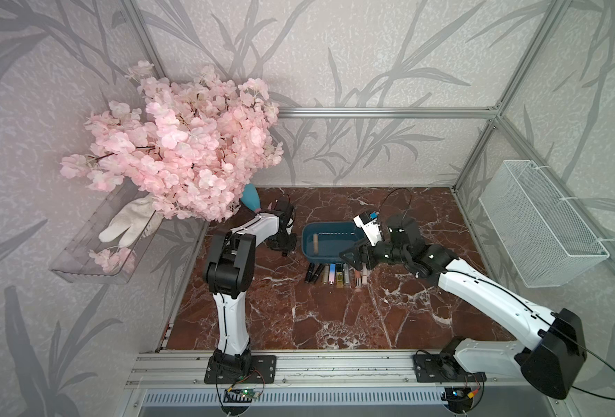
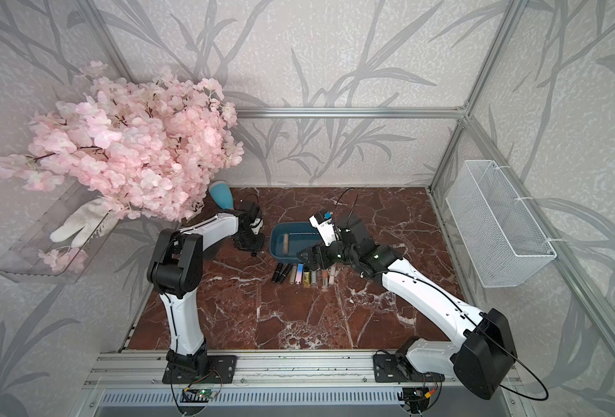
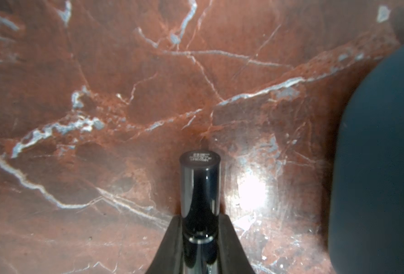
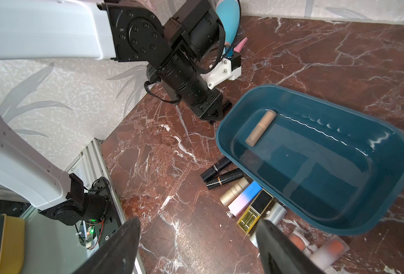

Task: Put the lipstick into the storage box
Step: Pick up the lipstick at the center of the board.

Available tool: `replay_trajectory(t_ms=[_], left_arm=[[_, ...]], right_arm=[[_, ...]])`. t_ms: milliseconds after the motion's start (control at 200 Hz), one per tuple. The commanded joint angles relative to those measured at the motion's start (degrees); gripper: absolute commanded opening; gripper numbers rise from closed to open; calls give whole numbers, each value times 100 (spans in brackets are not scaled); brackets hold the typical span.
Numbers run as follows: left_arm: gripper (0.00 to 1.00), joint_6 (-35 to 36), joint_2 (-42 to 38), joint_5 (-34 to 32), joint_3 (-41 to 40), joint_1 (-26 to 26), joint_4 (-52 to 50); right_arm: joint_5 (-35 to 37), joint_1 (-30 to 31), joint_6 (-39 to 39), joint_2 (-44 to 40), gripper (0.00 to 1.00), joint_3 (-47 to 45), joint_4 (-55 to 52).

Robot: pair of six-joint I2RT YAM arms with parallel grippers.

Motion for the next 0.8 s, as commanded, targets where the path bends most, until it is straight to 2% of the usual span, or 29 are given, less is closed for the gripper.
replay_trajectory(t_ms=[0, 510, 650, 795], left_arm=[[13, 9, -140, -34, -258, 21, -395], [13, -234, -1749, 129, -606, 44, -762], [13, -510, -2295, 438, -672, 42, -843], [13, -689, -2676, 1160, -625, 34, -896]], right_arm=[[-33, 17, 64, -75, 82, 96, 100], [-121, 19, 506, -43, 82, 70, 257], [-78, 18, 483, -173, 82, 52, 190], [-34, 21, 303, -297, 82, 78, -15]])
